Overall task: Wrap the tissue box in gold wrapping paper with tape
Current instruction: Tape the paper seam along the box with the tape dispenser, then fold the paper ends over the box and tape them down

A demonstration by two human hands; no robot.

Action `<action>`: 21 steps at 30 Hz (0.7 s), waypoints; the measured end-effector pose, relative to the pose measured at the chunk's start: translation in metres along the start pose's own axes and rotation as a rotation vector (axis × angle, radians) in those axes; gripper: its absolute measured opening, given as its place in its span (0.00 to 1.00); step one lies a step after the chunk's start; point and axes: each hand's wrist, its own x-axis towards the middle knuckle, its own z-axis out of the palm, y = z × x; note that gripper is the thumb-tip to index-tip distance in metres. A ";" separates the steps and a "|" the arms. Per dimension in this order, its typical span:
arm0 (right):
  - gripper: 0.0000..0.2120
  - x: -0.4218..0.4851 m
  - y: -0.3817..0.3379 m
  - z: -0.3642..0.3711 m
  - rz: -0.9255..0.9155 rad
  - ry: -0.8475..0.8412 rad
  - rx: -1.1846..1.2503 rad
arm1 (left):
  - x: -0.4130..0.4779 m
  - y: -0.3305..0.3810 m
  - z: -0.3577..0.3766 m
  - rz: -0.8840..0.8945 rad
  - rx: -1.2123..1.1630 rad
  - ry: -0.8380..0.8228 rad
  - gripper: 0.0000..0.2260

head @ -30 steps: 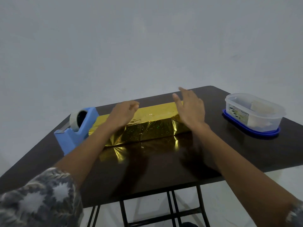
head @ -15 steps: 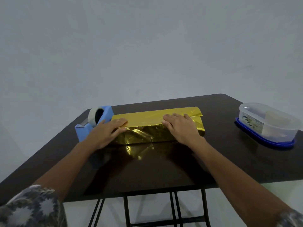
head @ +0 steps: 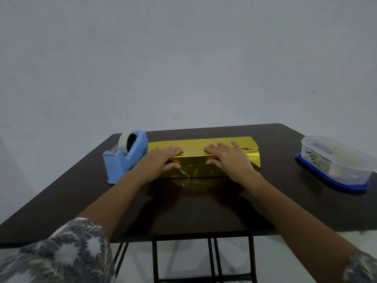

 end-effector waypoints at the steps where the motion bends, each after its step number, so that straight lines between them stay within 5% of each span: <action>1: 0.35 -0.003 0.006 -0.001 -0.006 0.007 -0.005 | -0.003 -0.003 -0.001 0.004 -0.025 -0.004 0.25; 4: 0.51 -0.010 0.028 0.001 -0.018 0.016 0.016 | -0.010 -0.011 -0.004 -0.012 -0.063 -0.011 0.25; 6: 0.52 -0.015 0.045 0.005 -0.020 0.003 0.077 | -0.012 -0.012 -0.004 -0.016 -0.081 -0.006 0.25; 11: 0.28 -0.043 0.084 0.010 0.134 -0.036 0.240 | -0.009 -0.010 -0.005 -0.081 -0.137 -0.045 0.29; 15: 0.33 -0.052 0.072 0.019 0.316 0.063 0.511 | 0.010 0.012 -0.014 -0.151 -0.136 -0.051 0.40; 18: 0.38 -0.039 0.051 0.019 0.333 0.159 0.496 | 0.020 0.033 -0.011 -0.162 -0.091 -0.129 0.36; 21: 0.30 -0.026 0.042 0.012 0.471 0.294 0.548 | 0.020 0.055 0.000 -0.200 0.146 -0.045 0.26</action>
